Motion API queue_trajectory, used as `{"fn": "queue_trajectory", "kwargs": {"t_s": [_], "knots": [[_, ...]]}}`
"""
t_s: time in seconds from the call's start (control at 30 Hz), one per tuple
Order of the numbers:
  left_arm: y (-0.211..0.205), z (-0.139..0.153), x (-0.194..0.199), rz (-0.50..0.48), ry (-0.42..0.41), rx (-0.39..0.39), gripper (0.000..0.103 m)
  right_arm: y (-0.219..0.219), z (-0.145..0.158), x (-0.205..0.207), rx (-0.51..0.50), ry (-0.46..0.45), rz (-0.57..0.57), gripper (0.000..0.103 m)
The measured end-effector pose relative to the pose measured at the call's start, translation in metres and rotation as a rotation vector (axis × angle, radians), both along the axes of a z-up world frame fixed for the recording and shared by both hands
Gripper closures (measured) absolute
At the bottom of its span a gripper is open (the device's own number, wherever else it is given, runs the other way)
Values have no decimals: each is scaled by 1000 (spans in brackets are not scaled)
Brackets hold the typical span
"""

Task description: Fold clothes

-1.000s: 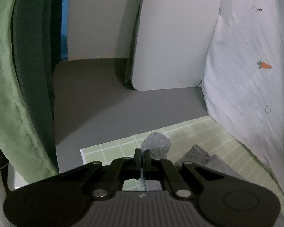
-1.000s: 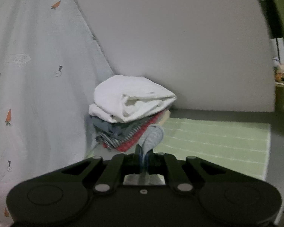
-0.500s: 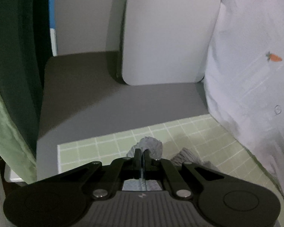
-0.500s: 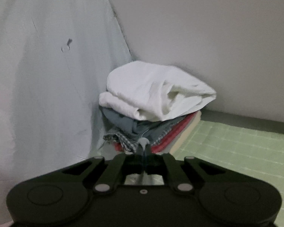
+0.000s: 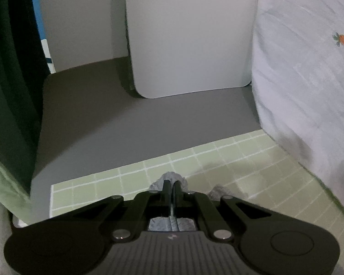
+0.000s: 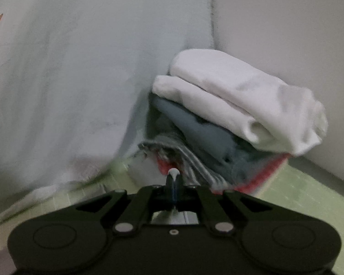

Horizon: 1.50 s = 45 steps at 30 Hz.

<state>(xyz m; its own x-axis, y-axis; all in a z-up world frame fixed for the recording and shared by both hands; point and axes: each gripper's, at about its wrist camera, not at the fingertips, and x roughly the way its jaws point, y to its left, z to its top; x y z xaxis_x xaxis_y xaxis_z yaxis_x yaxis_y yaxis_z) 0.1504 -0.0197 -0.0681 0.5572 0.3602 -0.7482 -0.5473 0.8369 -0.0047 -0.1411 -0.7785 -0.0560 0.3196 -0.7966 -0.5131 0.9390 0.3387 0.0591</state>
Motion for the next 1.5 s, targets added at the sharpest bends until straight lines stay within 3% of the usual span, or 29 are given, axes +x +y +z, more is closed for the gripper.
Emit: {"fn": "queue_trajectory", "kwargs": {"t_s": [0.2,0.3,0.37,0.4,0.43,0.47,0.5,0.57,0.63,0.7,0.83,0.9,1.0,1.17,1.3,1.5], "knots": [[-8,3,24,-20,-38,20,101,-25,6,45,-45,-7,41,102],[-15,-6,46,-34,-34,11,100,-38,-5,78,-38,24,83,102],[-22,-15,59,-40,-25,23,91,-46,-18,103,-13,61,126,99],[-28,-17,62,-57,-22,38,79,-45,-25,112,4,86,141,93],[-33,-18,64,-74,-19,53,72,-44,-31,121,17,110,156,77],[-40,-17,61,-93,-30,74,58,-35,-34,123,8,125,165,62],[-45,-15,56,-121,-41,87,46,-26,-37,125,-1,139,176,54],[-57,-12,46,-177,-64,111,40,-4,-41,125,-14,156,218,37],[-70,-13,32,-266,-43,119,40,26,-50,120,10,186,294,32],[-87,-18,16,-371,-5,116,40,56,-58,115,35,216,370,31],[-142,-40,-22,-700,106,85,40,120,-74,107,79,259,530,22],[-174,-53,-44,-863,152,92,40,151,-79,107,100,263,606,21],[-214,-68,-68,-1029,195,124,38,192,-83,109,113,263,713,17],[-245,-82,-71,-1071,222,-3,34,234,-91,125,106,316,875,16],[-258,-89,-71,-1126,225,47,28,234,-96,140,155,327,913,17],[-261,-90,-49,-1087,205,17,24,223,-100,171,208,293,936,17]]}}
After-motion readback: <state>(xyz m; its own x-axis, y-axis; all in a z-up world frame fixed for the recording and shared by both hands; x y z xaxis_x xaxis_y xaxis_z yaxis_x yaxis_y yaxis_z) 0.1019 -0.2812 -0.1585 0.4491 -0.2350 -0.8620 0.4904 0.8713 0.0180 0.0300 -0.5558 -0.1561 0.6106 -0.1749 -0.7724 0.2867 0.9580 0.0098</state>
